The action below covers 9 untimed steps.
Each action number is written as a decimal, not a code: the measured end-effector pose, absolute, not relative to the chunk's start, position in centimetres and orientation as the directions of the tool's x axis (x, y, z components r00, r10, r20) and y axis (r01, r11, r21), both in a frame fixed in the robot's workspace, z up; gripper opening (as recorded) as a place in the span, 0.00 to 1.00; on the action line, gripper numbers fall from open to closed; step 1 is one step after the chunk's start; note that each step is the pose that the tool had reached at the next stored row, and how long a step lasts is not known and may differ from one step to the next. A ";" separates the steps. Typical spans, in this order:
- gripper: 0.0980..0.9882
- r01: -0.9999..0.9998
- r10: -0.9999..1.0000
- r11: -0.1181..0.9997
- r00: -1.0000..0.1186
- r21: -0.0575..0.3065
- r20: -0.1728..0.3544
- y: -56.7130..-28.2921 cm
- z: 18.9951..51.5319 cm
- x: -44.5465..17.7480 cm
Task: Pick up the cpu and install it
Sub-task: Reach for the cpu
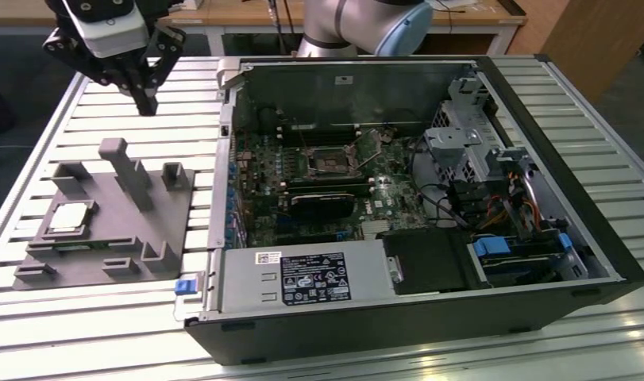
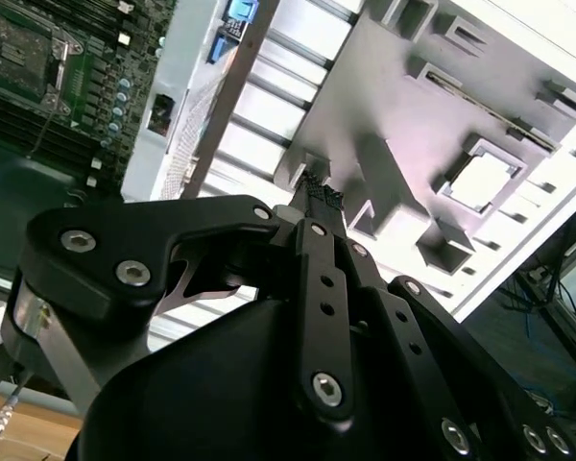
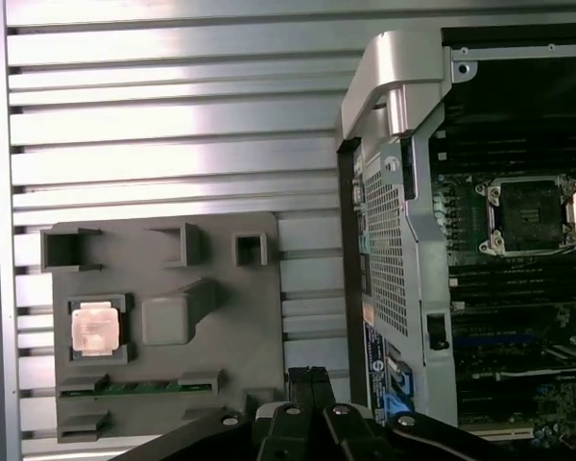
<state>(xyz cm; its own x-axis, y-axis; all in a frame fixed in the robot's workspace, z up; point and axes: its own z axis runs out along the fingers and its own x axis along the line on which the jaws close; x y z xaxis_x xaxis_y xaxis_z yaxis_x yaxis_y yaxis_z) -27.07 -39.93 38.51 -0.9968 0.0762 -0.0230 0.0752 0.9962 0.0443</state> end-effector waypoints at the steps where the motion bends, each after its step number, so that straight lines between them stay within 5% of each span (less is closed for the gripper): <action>1: 0.01 0.075 0.076 0.996 -0.997 0.044 -0.023 -40.0 38.5 -27.3; 9: 0.01 0.075 0.076 0.996 -0.997 0.044 -0.022 -40.0 38.4 -30.7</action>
<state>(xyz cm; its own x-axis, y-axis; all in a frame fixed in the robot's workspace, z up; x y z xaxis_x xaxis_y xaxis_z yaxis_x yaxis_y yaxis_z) -30.70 -39.99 38.37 -0.9969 0.0762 -0.0215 0.0752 0.9962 0.0442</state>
